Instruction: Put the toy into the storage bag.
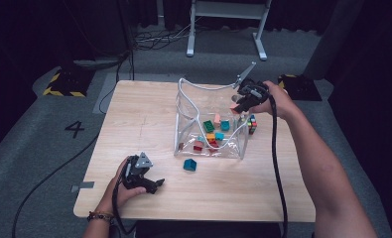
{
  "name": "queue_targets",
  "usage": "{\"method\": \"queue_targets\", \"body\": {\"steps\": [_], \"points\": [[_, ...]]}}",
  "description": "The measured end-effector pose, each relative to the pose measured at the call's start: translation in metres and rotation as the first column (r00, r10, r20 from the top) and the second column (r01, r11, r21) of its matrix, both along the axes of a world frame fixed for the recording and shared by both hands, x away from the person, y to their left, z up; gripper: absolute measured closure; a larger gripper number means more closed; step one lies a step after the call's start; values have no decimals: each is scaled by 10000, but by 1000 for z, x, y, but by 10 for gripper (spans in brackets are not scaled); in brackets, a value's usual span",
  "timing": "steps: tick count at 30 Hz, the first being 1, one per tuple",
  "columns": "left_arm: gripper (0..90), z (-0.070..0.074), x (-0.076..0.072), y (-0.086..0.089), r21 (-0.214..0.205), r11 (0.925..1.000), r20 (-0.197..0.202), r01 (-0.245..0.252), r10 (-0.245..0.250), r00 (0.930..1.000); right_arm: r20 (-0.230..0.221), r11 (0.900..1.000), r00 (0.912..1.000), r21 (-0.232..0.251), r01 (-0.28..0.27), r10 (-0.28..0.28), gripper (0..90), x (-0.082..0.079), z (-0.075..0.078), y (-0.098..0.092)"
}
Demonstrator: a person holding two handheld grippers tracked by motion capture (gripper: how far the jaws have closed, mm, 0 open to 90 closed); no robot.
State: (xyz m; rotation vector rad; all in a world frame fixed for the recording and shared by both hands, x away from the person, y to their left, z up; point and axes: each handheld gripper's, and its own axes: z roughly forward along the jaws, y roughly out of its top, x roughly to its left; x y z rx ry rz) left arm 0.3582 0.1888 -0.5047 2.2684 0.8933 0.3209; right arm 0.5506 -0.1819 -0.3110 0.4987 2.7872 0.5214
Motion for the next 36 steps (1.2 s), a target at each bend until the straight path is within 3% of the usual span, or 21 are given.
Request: {"method": "queue_targets", "body": {"steps": [21,25,29,32,36], "points": [[44,0,0,0,0,10000,2,-1,1,10000,155,9995,9996,209,238,-241,624,-1,2,-8],[43,0,0,0,-1,10000,0,-1,1,10000,259,9975,9994,673,208,-226,613,-6,7,-12],[43,0,0,0,3,10000,0,2,-2,10000,415,9859,9991,1672,28,-99,584,-16,16,-18],[44,0,0,0,6,10000,3,-2,2,10000,752,9770,9972,2129,-124,-37,534,-28,26,-23],[44,0,0,0,4,10000,4,-2,2,10000,1327,9414,9911,3345,-427,-22,487,-49,34,-32]]}}
